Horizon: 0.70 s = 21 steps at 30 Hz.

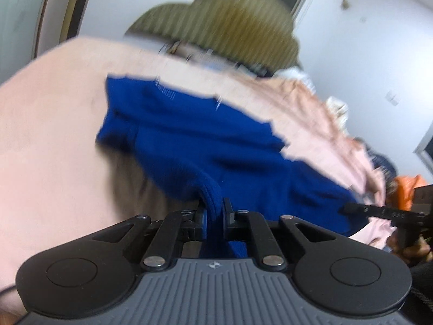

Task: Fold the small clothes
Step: 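Lift the hem with both grippers and fold it toward the neckline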

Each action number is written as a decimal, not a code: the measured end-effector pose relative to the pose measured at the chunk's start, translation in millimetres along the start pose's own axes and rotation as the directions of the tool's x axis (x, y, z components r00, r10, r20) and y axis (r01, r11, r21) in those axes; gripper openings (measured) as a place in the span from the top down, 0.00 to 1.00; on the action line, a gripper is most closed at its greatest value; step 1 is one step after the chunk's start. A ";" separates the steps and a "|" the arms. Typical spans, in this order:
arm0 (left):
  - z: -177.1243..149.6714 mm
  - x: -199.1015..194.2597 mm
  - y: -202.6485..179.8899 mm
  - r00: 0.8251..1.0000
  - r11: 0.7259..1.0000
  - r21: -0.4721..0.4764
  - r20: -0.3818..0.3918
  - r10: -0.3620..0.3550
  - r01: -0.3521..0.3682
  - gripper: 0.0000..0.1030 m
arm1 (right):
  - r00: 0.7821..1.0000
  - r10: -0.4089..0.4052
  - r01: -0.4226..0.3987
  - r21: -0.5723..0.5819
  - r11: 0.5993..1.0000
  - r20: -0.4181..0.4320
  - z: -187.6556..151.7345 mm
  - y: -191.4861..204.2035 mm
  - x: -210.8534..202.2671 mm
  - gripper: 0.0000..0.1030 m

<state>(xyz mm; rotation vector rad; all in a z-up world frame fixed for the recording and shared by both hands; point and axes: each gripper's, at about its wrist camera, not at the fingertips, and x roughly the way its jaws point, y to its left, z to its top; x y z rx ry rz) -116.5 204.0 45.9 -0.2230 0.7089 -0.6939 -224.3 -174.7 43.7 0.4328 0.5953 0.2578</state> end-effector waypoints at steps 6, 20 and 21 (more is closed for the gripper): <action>3.4 -42.5 -7.2 0.993 0.997 0.038 0.092 -0.073 0.070 0.91 | 0.993 0.117 -0.116 -0.029 0.993 0.017 6.0 13.1 -34.8 0.89; 39.4 -4.2 1.8 0.999 0.999 0.000 0.038 0.033 -0.033 0.91 | 0.995 0.087 -0.088 0.041 0.995 0.045 32.7 3.3 -14.0 0.89; 47.0 0.5 2.7 0.998 0.999 -0.005 0.037 0.047 -0.047 0.91 | 0.995 0.080 -0.084 0.054 0.995 0.061 38.4 1.1 -8.2 0.89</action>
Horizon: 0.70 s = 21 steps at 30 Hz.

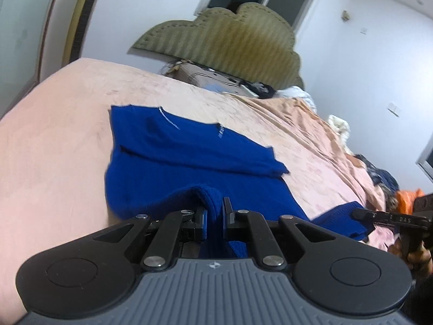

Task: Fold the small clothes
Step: 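Lift the hem with both grippers and fold it toward the neckline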

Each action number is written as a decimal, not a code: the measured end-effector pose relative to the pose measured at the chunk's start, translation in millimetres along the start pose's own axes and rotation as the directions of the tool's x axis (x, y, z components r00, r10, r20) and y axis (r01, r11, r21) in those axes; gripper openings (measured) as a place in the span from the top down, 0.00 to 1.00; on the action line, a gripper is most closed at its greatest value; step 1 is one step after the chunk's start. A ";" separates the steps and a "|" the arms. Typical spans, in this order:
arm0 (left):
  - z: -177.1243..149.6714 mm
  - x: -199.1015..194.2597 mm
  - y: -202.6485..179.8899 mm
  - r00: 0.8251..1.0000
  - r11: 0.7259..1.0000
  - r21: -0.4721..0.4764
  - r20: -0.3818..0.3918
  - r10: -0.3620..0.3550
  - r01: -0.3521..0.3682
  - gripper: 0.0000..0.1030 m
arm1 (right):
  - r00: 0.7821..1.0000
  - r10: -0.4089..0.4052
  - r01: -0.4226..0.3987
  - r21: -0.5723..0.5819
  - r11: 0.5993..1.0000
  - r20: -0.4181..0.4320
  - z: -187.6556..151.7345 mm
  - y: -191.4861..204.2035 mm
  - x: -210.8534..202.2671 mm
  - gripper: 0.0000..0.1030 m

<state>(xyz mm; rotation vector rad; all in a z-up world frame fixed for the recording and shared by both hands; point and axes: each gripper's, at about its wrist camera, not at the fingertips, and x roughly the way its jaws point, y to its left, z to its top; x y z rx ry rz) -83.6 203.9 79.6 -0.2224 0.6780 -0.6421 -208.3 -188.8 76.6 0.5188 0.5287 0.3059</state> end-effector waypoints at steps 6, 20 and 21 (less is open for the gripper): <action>40.7 39.2 -3.4 0.999 0.999 0.012 -0.001 0.053 -0.053 0.91 | 0.994 -0.092 0.090 0.050 0.995 0.056 27.6 -17.6 45.1 0.89; 104.1 139.6 9.3 0.985 0.985 0.015 0.002 0.170 -0.170 0.91 | 0.976 -0.178 0.145 0.240 0.960 0.123 84.3 -78.7 128.9 0.89; 108.5 144.7 10.5 0.984 0.984 0.015 0.007 0.178 -0.178 0.91 | 0.976 -0.177 0.140 0.260 0.955 0.124 87.4 -84.1 134.6 0.89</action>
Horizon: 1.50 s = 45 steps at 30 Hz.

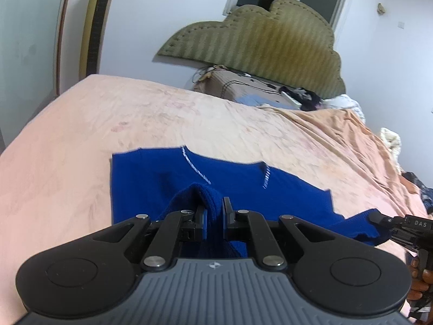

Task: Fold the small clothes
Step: 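Lift the hem with both grippers and fold it toward the neckline, then open both grippers to release the folded hem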

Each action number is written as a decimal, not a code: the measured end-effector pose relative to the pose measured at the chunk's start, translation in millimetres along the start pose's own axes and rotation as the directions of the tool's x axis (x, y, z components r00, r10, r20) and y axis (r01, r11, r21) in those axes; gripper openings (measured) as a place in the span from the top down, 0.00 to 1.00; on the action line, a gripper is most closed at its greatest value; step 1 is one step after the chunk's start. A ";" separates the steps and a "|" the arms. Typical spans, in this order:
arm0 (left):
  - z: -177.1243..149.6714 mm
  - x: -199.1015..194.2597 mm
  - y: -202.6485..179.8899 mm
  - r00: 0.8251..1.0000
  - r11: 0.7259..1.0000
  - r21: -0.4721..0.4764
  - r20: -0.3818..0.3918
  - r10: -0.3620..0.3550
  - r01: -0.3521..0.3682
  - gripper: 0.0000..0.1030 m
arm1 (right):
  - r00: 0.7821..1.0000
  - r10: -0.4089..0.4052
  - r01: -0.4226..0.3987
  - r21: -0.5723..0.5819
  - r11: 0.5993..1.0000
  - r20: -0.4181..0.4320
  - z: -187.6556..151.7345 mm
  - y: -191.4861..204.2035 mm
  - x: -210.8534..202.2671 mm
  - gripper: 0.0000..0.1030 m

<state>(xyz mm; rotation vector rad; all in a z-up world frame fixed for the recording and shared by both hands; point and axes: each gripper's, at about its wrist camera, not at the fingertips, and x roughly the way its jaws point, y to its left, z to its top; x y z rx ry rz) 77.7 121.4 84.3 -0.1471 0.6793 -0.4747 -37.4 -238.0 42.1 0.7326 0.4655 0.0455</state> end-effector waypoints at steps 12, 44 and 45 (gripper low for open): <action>34.1 58.8 14.3 0.998 0.998 -0.041 -0.025 0.051 -0.052 0.91 | 1.000 -0.018 0.020 0.155 0.988 -0.011 26.3 -28.6 73.3 0.89; 68.0 143.6 103.9 0.996 0.900 -0.426 -0.018 0.092 -0.090 0.30 | 0.991 -0.137 0.137 0.047 0.990 -0.004 74.1 -45.1 181.8 0.34; 71.2 142.6 99.8 0.994 0.918 -0.381 -0.025 0.108 -0.110 0.30 | 0.989 -0.147 0.147 -0.006 0.989 -0.014 76.0 -40.4 184.4 0.34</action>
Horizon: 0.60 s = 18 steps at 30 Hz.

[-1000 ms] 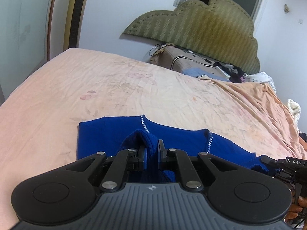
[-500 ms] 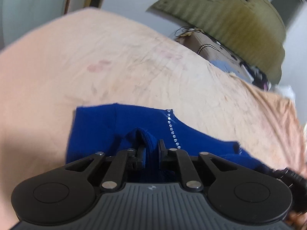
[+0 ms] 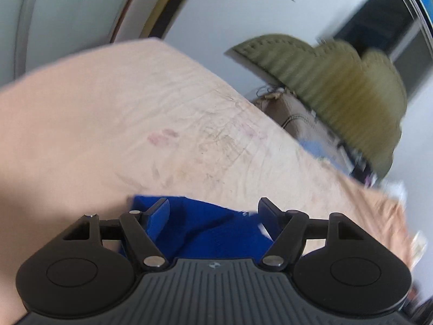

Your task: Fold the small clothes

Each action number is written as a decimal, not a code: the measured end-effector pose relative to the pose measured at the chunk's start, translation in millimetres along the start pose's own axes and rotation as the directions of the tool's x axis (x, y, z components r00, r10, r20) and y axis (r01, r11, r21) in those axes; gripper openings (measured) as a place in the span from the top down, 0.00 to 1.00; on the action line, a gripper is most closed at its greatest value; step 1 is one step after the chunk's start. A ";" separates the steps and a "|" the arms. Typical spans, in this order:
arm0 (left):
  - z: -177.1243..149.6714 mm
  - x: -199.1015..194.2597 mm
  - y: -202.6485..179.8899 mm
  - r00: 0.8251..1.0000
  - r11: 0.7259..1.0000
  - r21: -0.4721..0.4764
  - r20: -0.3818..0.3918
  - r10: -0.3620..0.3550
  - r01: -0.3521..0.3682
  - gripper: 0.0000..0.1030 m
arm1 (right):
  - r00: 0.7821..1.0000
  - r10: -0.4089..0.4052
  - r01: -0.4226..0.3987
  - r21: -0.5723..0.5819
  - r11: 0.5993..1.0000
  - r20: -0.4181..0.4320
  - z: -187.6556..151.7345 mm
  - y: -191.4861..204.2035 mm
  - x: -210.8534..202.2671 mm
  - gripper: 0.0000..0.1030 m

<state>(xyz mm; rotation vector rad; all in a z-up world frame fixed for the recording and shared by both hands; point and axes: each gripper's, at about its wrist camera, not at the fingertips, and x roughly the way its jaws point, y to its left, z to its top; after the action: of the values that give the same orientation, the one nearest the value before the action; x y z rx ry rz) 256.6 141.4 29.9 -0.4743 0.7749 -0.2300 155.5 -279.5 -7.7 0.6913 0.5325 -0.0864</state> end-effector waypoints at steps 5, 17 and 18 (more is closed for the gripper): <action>1.7 2.2 -16.4 0.999 0.970 0.244 -0.054 0.001 0.012 0.30 | 0.990 -0.098 0.066 -0.286 0.956 -0.100 3.7 27.3 26.7 0.34; -34.2 45.4 -63.4 0.989 0.809 0.583 -0.149 0.006 0.083 0.30 | 0.979 -0.147 0.077 -0.407 0.910 -0.143 -6.4 41.8 60.0 0.75; -39.6 47.3 -68.4 0.992 0.779 0.624 -0.123 0.018 0.064 0.30 | 0.980 -0.146 0.080 -0.407 0.910 -0.133 -7.2 41.5 58.7 0.87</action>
<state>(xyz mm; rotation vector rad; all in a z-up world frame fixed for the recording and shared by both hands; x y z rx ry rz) 259.3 51.5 9.9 0.1733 0.7608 -0.5256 213.4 -237.2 -17.1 0.2657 0.7217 -0.0284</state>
